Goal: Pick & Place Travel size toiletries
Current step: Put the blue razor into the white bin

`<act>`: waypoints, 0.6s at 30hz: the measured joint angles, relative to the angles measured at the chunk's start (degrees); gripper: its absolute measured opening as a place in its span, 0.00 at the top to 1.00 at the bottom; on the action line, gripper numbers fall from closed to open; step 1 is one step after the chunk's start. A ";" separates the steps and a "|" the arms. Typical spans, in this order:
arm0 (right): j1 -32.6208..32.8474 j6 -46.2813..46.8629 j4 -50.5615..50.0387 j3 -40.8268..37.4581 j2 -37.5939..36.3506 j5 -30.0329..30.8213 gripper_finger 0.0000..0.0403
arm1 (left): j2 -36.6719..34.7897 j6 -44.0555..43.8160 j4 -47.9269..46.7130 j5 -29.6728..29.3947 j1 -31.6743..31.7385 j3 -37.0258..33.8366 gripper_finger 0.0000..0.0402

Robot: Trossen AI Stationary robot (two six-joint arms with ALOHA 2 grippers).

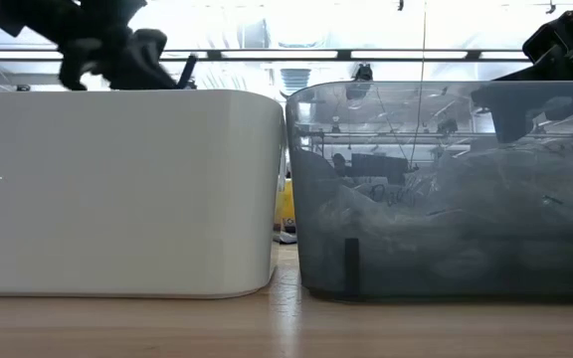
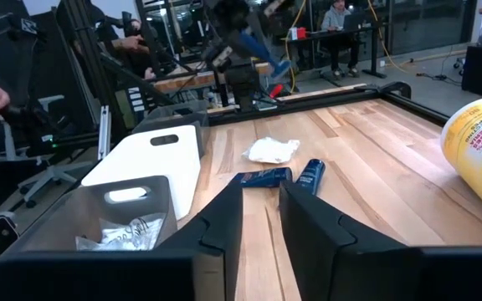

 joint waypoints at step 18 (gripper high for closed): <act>0.00 0.00 0.00 0.00 0.00 0.00 0.91 | 3.84 -9.60 23.72 12.67 -0.45 -0.11 0.90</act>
